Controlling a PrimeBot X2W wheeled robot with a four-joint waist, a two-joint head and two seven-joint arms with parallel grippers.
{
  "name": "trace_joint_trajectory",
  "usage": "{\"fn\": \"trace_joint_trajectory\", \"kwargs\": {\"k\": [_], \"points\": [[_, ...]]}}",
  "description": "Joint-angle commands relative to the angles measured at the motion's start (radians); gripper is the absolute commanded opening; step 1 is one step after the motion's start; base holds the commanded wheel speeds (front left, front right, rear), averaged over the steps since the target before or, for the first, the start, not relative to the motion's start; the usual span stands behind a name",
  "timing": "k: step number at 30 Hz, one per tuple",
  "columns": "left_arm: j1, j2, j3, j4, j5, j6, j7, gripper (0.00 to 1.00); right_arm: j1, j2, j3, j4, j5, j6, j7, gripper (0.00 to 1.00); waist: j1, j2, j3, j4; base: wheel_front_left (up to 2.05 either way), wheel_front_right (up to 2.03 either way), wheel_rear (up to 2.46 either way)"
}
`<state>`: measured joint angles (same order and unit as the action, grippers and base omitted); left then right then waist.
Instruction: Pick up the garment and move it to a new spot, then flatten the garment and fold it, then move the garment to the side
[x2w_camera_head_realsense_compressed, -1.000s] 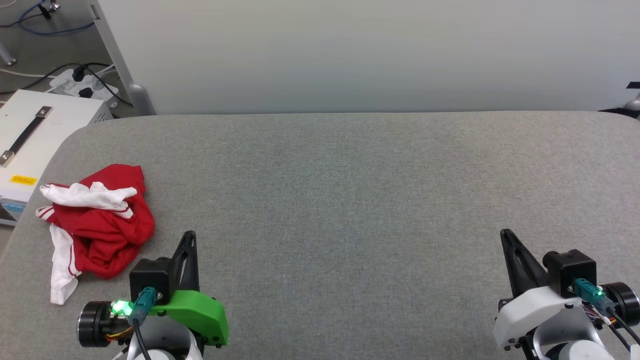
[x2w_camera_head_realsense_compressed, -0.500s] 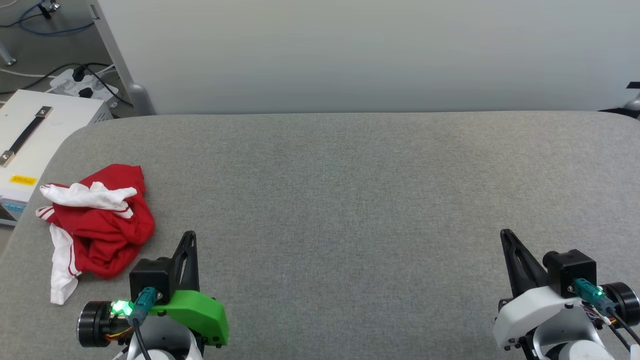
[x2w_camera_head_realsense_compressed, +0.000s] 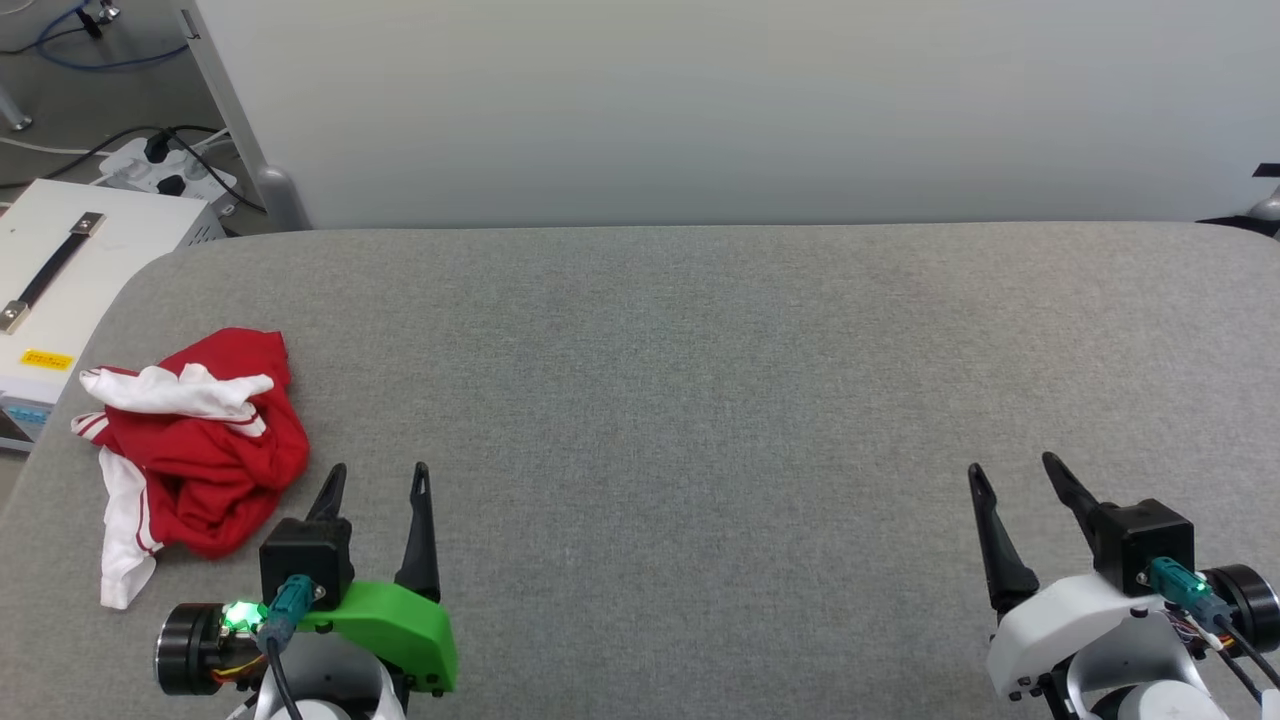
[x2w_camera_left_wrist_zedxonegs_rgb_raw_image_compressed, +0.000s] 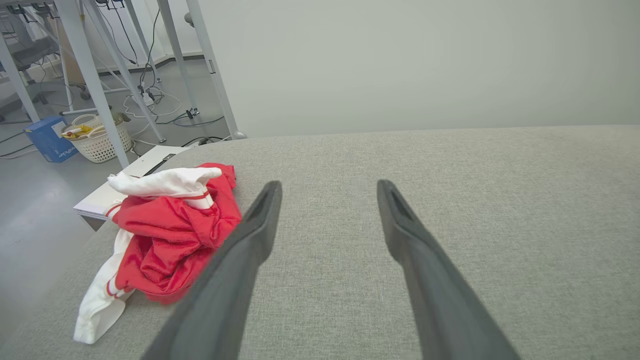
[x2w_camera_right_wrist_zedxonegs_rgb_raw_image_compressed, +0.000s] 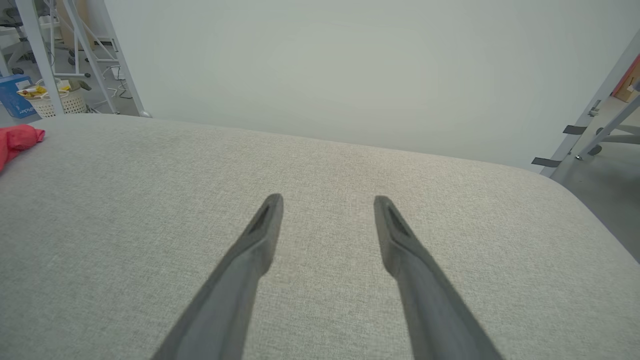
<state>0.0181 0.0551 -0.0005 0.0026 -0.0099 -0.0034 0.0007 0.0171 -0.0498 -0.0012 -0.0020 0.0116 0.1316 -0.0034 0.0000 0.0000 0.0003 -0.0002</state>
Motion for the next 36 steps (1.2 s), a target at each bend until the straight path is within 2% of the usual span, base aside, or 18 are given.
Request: {"fn": "trace_joint_trajectory", "kwargs": {"k": [1,36], "points": [[-0.001,0.000,-0.004,0.000,-0.001,0.005,-0.006,1.00,0.000,0.000,-0.003,-0.001,0.004,0.000,-0.006,1.00,0.0000,0.0000,0.000,0.000,0.00,0.00,0.00],[-0.005,-0.001,-0.052,-0.002,-0.008,0.042,-0.079,1.00,0.027,0.000,-0.029,-0.056,0.081,0.000,-0.078,1.00,0.0000,0.0000,0.002,0.001,0.00,0.00,0.00]]}}
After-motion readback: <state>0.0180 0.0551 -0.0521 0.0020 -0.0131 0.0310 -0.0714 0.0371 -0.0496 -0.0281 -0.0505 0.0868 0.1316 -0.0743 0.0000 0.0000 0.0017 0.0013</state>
